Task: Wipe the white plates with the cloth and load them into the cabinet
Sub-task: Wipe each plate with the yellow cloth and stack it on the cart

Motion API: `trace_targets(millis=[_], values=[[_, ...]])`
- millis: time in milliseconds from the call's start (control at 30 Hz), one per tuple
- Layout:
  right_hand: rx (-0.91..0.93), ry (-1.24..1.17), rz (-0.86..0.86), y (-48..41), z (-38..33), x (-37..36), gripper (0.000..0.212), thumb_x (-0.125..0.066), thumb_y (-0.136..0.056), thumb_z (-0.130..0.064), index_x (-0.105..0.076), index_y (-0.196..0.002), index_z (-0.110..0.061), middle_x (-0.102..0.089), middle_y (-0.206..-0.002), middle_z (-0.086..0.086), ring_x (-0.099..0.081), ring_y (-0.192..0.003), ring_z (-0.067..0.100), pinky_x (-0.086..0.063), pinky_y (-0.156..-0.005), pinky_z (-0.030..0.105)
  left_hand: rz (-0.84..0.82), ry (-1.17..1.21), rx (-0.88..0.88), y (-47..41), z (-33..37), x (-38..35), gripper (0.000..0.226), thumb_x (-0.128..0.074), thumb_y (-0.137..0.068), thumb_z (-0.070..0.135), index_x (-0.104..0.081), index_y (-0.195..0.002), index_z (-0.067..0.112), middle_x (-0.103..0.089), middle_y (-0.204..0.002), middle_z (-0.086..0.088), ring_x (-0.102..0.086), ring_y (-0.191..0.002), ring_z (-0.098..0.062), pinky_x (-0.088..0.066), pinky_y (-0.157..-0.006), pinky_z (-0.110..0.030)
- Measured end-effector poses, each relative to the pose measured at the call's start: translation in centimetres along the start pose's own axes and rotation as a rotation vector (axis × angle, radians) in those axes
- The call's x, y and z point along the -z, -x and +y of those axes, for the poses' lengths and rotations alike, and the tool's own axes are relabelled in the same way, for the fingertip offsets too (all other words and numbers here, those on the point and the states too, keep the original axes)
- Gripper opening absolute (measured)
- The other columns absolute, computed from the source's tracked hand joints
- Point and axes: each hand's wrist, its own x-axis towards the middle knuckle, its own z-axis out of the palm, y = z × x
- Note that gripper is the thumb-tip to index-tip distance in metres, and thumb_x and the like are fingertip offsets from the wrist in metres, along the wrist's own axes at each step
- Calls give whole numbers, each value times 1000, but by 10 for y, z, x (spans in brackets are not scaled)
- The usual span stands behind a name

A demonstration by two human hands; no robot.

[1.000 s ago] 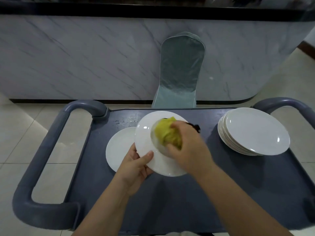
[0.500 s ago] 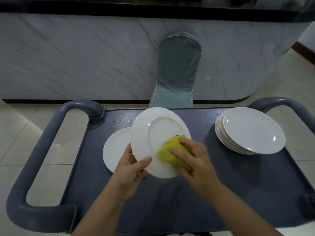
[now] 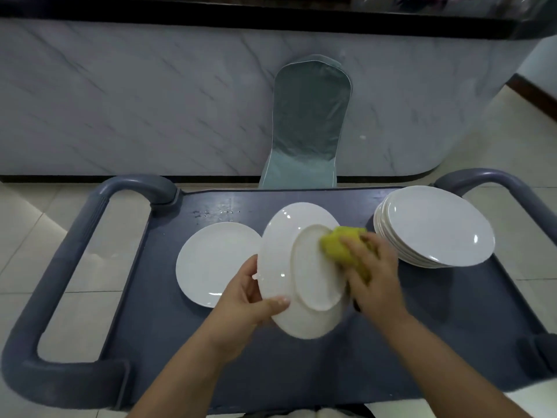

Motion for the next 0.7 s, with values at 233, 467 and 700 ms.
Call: trace_targets(millis=[233,467,700], values=[[218,-22,-116,-37,-61,-31,43,-56,-89,-26,-56,-131,-35,-44,-135,4,-41,-120,23,-26,-108,30,29,-59,-40,-12,9,-10,56,-72,-77,-9,-57,-121,23,-72,-103,-11,-71,-91,-24,-58,-64,-32],[-49,52,17,13,-3,2,43,-60,-83,-12,-63,-123,-25,-52,-124,17,-51,-109,43,-41,-98,53,70,182,12,-6,5,7,65,-69,-71,-10,-54,-125,25,-72,-112,-7,-69,-101,-26,-60,-72,-40],[294,83,-135,15,-40,-20,37,-56,-93,-28,-57,-130,-34,-53,-129,10,-49,-108,28,-39,-95,42,144,236,-31,-13,14,4,56,-70,-70,-8,-54,-119,16,-72,-105,-11,-71,-91,-27,-60,-69,-44]])
